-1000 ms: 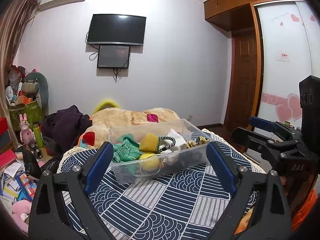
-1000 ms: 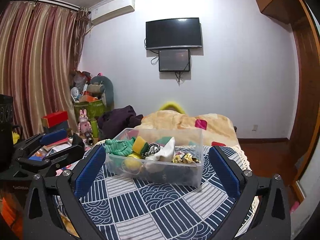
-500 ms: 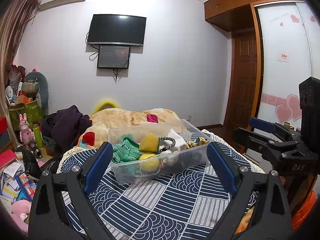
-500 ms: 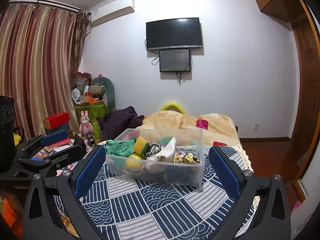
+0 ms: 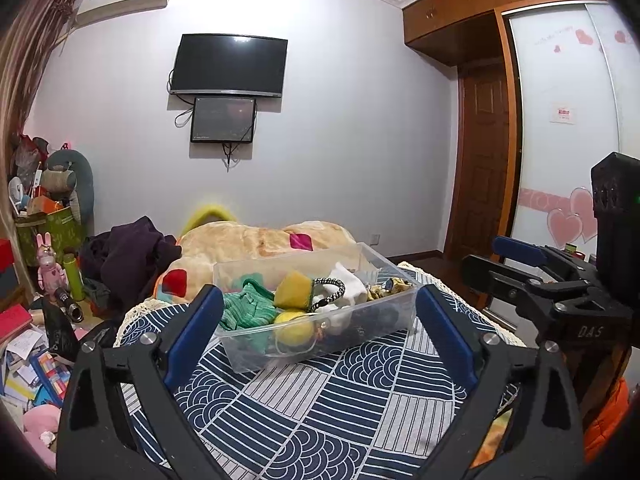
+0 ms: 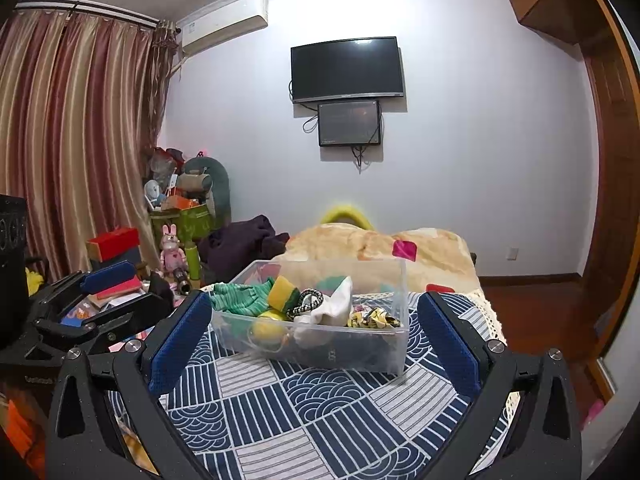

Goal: Organize soft objects

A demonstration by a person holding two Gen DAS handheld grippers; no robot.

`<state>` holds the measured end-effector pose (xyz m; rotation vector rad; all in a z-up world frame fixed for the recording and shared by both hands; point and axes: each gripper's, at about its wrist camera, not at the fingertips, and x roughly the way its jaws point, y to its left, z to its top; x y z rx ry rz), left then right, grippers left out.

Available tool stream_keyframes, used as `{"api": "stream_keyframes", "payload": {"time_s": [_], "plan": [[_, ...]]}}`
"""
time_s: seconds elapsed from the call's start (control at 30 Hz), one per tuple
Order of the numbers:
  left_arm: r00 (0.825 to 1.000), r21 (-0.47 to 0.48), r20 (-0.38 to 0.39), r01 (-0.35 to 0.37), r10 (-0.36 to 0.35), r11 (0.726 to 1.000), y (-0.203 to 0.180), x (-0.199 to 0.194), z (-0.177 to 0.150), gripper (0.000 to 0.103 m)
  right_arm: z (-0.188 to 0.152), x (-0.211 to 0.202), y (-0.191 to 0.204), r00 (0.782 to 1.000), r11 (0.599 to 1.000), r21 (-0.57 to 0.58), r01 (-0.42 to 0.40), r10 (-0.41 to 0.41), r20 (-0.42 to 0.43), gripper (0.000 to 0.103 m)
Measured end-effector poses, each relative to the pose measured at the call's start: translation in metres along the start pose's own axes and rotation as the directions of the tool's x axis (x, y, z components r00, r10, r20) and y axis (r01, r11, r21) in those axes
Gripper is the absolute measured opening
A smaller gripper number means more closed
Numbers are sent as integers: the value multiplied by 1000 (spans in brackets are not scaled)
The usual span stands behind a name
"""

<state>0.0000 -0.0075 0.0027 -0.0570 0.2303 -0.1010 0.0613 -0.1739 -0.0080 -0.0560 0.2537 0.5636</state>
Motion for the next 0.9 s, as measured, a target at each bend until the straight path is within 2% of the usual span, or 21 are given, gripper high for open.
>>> {"api": "stream_keyframes", "payload": {"time_s": [0.4,0.9], "plan": [[1000,-15,8,-14,14,1000,2,-1,0,103,-1,-1,1,1000,1000,4,1,-1,-1,103],[1000,-14,1,7,-7,1000,2,-1,-1,103,-3,0,-2,1000,1000,23,0,0,-7,103]]}}
